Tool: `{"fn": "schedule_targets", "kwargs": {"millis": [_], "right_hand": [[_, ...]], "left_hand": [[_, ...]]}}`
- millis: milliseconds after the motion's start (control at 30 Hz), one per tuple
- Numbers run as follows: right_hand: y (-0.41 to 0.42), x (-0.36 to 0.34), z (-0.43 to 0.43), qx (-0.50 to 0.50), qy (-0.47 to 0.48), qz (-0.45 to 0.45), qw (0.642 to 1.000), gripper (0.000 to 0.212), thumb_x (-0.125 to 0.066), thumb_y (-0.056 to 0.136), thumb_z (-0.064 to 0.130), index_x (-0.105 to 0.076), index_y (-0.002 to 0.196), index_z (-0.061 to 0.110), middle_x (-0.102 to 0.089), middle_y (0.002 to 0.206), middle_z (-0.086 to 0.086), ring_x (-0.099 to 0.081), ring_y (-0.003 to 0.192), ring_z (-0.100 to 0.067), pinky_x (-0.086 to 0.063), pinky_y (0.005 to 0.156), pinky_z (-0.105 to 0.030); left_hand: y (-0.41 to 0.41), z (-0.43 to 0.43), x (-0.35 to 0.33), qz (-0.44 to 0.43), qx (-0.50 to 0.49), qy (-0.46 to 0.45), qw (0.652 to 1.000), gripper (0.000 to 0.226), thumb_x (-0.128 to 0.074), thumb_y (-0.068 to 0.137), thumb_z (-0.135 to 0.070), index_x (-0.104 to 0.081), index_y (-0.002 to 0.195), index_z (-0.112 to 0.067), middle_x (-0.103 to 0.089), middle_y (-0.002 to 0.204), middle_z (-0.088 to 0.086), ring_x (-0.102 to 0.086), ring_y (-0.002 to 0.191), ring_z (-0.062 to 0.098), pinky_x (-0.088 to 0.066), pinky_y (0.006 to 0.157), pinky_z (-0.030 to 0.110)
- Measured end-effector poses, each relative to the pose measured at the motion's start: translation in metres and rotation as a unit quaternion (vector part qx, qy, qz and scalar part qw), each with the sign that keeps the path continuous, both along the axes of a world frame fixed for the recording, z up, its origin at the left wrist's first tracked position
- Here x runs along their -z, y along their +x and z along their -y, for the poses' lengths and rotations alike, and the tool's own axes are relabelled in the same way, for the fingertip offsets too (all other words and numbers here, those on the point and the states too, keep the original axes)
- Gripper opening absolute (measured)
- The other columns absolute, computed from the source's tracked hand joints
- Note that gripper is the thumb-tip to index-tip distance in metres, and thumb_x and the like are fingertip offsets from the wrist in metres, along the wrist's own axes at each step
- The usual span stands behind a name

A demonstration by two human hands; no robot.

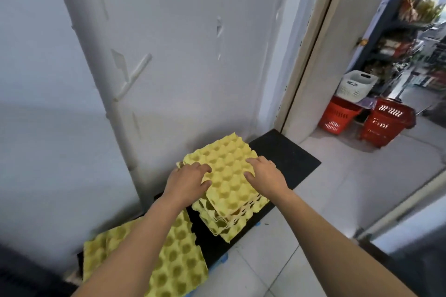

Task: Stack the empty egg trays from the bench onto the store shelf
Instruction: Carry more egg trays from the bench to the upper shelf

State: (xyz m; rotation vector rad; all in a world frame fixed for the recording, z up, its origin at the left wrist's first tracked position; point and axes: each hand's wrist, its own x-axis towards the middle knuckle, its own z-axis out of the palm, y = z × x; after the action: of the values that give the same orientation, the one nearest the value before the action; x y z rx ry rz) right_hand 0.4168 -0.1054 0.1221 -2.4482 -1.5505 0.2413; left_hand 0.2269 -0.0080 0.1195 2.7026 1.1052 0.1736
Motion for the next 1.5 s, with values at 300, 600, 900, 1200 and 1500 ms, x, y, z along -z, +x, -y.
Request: {"fn": "schedule_targets", "kwargs": {"millis": [300, 600, 900, 1200, 1500], "right_hand": [[0.123, 0.069, -0.061, -0.028, -0.113, -0.058, 0.992, 0.051, -0.049, 0.095, 0.036, -0.038, 0.141, 0.019, -0.043, 0.135, -0.011, -0.042, 0.123, -0.032, -0.042, 0.099, -0.043], [0.168, 0.148, -0.109, 0.072, -0.188, -0.111, 0.973, 0.063, -0.049, 0.09, 0.045, -0.025, 0.143, 0.02, -0.034, 0.141, -0.013, -0.036, 0.126, -0.036, -0.036, 0.099, -0.05], [0.168, 0.181, -0.12, 0.196, -0.174, -0.105, 0.959, 0.096, -0.058, 0.083, 0.056, 0.001, 0.15, 0.021, -0.02, 0.153, -0.013, -0.027, 0.135, -0.038, -0.028, 0.104, -0.054], [0.173, 0.164, -0.11, 0.201, -0.15, -0.09, 0.964, 0.08, -0.068, 0.071, 0.058, -0.031, 0.135, 0.027, -0.045, 0.13, -0.013, -0.044, 0.119, -0.036, -0.034, 0.095, -0.053], [0.153, 0.105, -0.105, 0.182, -0.024, -0.143, 0.973, 0.083, -0.068, 0.072, 0.057, -0.027, 0.138, 0.026, -0.04, 0.13, -0.015, -0.042, 0.117, -0.039, -0.042, 0.085, -0.047]], "left_hand": [[0.091, -0.022, 0.094, -0.037, -0.146, -0.177, 0.973, 0.057, -0.047, 0.093, -0.041, -0.028, 0.145, -0.025, -0.036, 0.142, 0.001, -0.042, 0.125, 0.021, -0.044, 0.093, 0.039], [0.117, -0.047, 0.179, 0.009, -0.337, -0.32, 0.886, 0.08, -0.055, 0.09, -0.036, -0.006, 0.149, -0.013, -0.014, 0.153, 0.014, -0.024, 0.137, 0.033, -0.03, 0.108, 0.041], [0.123, -0.053, 0.201, 0.046, -0.401, -0.332, 0.853, 0.094, -0.066, 0.083, -0.035, -0.004, 0.149, -0.009, -0.015, 0.152, 0.01, -0.039, 0.13, 0.03, -0.044, 0.096, 0.042], [0.113, -0.049, 0.177, 0.139, -0.39, -0.304, 0.858, 0.085, -0.07, 0.079, -0.023, -0.02, 0.147, -0.017, -0.033, 0.137, 0.01, -0.057, 0.102, 0.026, -0.051, 0.086, 0.042], [0.097, -0.06, 0.106, 0.254, -0.426, -0.274, 0.824, 0.089, -0.073, 0.08, -0.023, -0.017, 0.148, -0.008, -0.031, 0.14, 0.012, -0.047, 0.118, 0.026, -0.037, 0.098, 0.031]]}}
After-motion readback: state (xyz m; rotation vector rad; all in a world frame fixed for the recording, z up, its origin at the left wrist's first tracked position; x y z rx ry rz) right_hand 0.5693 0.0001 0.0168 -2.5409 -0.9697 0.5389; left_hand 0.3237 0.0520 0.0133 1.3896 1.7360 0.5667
